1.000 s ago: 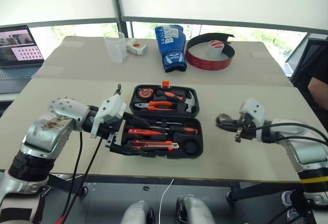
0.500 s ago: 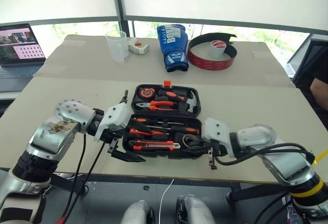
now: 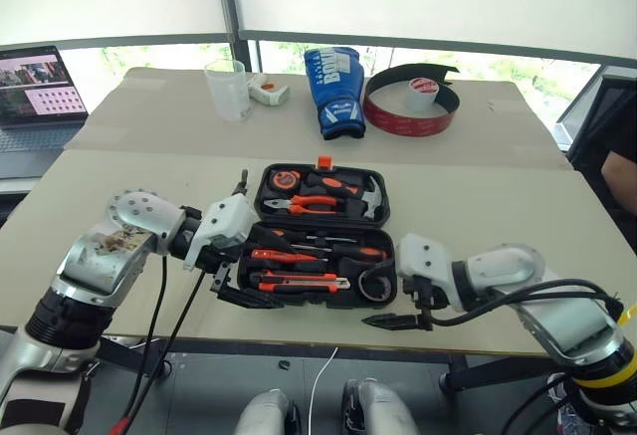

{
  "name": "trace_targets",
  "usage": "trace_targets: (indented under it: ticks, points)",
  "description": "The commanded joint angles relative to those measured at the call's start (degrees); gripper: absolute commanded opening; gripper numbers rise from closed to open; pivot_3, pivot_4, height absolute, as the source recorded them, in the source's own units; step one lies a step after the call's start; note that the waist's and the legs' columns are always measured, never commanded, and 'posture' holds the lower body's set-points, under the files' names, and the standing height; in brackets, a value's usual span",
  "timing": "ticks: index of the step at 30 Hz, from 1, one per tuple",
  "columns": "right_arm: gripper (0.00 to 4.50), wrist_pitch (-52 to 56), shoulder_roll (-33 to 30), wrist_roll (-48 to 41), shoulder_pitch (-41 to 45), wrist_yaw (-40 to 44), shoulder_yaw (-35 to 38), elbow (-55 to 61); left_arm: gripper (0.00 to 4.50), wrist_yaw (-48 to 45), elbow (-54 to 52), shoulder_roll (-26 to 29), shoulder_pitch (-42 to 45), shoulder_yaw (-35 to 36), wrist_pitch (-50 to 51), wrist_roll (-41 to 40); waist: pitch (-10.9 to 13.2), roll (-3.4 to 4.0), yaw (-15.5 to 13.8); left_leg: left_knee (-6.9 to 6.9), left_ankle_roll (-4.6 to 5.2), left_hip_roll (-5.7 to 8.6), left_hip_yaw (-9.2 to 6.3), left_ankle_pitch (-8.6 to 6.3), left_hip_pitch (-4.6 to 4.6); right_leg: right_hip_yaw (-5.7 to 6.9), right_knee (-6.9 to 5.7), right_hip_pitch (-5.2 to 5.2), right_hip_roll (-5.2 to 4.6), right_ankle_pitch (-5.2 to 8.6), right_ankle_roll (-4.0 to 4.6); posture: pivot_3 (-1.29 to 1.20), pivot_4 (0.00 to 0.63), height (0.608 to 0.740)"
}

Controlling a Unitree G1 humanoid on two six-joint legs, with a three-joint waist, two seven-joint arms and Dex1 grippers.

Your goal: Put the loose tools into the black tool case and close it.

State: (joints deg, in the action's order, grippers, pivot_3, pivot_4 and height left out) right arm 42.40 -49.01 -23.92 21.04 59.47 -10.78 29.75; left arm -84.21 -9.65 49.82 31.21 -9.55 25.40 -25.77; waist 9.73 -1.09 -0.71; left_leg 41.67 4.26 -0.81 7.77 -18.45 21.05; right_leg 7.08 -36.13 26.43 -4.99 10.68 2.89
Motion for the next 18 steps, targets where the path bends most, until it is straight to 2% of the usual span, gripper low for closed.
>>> trace_targets:
  ticks: [1, 3, 6, 9, 11, 13, 16, 18]
  points:
    - [3.98, 3.1, 0.3, -5.4, -0.9, -2.3, 10.1, -0.5, 4.50, 5.5, 5.4, 1.0, -3.1, 5.0, -2.6, 2.9, 0.0, 0.00, 0.1, 0.00, 0.00, 0.00, 0.00, 0.00, -0.01, -0.01, 0.00, 0.00, 0.00, 0.00, 0.00, 0.00, 0.150, 0.727]
    - [3.46, 2.9, 0.5, -5.7, -2.5, -3.7, 13.7, -2.8, 4.50, 8.3, 9.2, 1.5, -5.7, 7.5, -4.5, 4.6, 0.0, 0.00, 0.0, -0.01, 0.00, -0.02, -0.03, 0.00, 0.00, 0.02, 0.01, 0.00, 0.00, 0.00, 0.01, 0.00, 0.150, 0.727]
    - [2.43, 1.6, 0.3, -5.0, -4.2, -5.0, 16.3, -5.7, 3.75, 11.5, 12.7, 1.8, -8.4, 10.3, -6.1, 6.0, 0.0, -0.01, 0.0, -0.01, 0.00, -0.01, -0.03, 0.00, 0.01, 0.02, 0.02, 0.00, -0.02, 0.00, 0.01, 0.00, 0.150, 0.727]
    - [1.40, -0.7, 0.1, -3.5, -5.4, -5.3, 16.9, -9.3, 2.54, 13.8, 15.7, 2.1, -10.6, 11.8, -8.4, 8.0, 0.0, -0.01, 0.0, -0.01, 0.01, -0.01, -0.02, -0.01, 0.02, 0.02, 0.02, 0.02, -0.07, -0.01, 0.00, 0.00, 0.150, 0.727]
    - [0.79, -2.2, 0.2, -2.7, -5.6, -5.3, 16.6, -11.9, 1.95, 14.4, 16.9, 2.1, -11.2, 12.1, -9.2, 8.6, 0.0, 0.00, 0.0, -0.02, 0.00, -0.01, -0.03, -0.01, 0.01, 0.04, 0.02, 0.03, -0.09, -0.01, 0.00, 0.00, 0.150, 0.727]
    - [0.05, -5.6, 0.5, -0.1, -5.2, -5.4, 14.5, -15.4, 1.16, 15.3, 18.8, 1.3, -10.0, 11.6, -10.0, 9.5, 0.0, 0.00, -0.1, -0.03, 0.00, -0.01, -0.02, -0.01, 0.02, 0.04, 0.02, 0.03, -0.10, -0.01, 0.00, 0.00, 0.150, 0.727]
    - [0.00, -10.6, 2.3, 4.1, -2.6, -5.4, 10.0, -20.0, 0.04, 17.2, 23.6, -1.4, -6.4, 8.9, -12.6, 12.6, 0.0, 0.00, -0.2, -0.03, 0.00, 0.00, 0.00, -0.01, 0.02, 0.06, 0.01, 0.04, -0.12, -0.01, 0.00, 0.00, 0.150, 0.727]
    - [0.00, -13.2, 3.4, 6.3, -0.7, -5.4, 8.0, -22.3, 0.02, 17.7, 25.3, -3.1, -4.8, 7.3, -13.3, 14.1, 0.0, 0.00, 0.0, -0.03, 0.00, 0.00, 0.05, -0.01, 0.00, 0.05, -0.01, 0.03, -0.12, -0.02, -0.01, 0.00, 0.150, 0.727]
